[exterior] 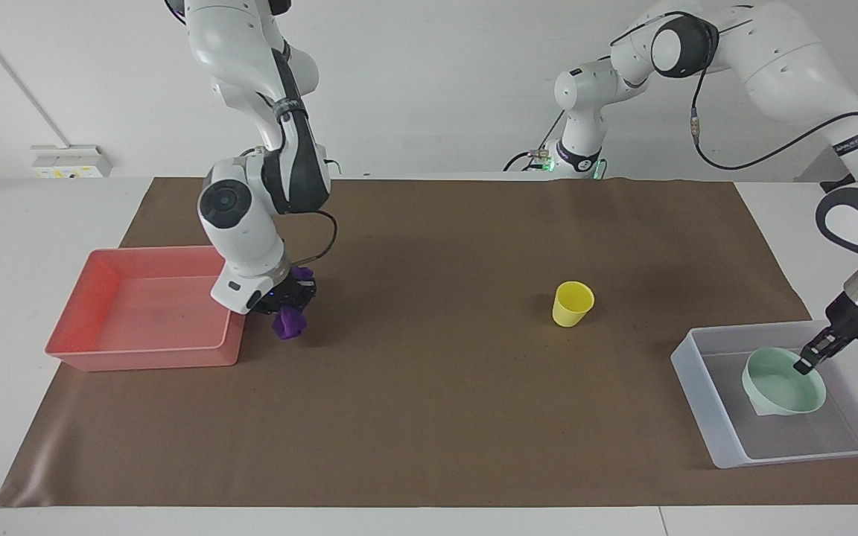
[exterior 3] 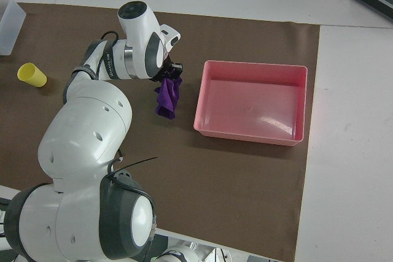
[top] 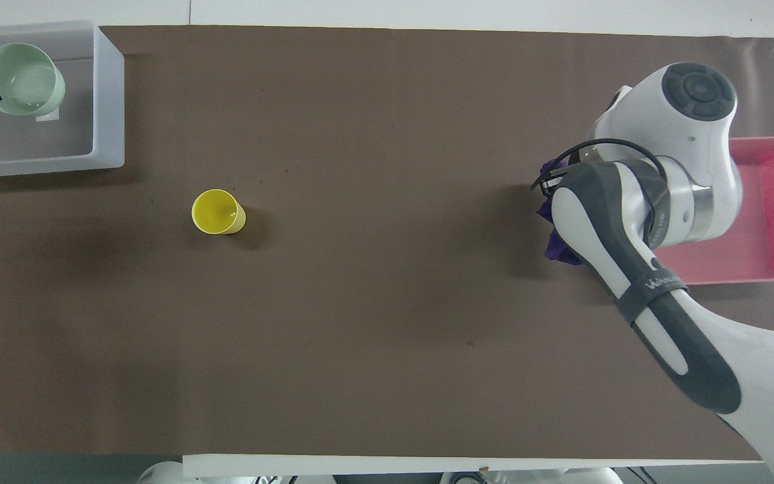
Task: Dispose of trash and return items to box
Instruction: 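Place the green bowl in the white bin while the right gripper carries the cloth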
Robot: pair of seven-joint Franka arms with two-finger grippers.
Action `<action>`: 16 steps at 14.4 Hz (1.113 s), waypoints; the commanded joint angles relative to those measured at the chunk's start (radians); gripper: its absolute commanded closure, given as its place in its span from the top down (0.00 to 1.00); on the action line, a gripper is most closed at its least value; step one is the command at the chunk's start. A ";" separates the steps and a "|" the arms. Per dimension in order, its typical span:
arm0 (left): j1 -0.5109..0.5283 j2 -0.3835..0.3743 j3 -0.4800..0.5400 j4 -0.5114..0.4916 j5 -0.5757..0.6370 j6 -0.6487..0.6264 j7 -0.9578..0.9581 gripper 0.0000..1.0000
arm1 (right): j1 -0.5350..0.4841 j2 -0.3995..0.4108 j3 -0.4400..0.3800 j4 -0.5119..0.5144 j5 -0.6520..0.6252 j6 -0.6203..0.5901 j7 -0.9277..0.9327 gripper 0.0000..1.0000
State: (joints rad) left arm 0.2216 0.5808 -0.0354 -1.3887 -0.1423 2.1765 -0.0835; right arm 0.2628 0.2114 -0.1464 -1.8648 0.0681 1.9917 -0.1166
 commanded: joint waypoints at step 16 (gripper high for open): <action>-0.039 -0.178 -0.009 -0.047 0.009 -0.148 -0.012 1.00 | -0.376 -0.092 0.004 -0.200 -0.086 0.120 -0.172 0.01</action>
State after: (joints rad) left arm 0.2107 0.5225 -0.0522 -1.3992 -0.1422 2.1329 -0.0835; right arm -0.1011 0.1495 -0.1536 -1.9967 -0.0069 2.0611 -0.2796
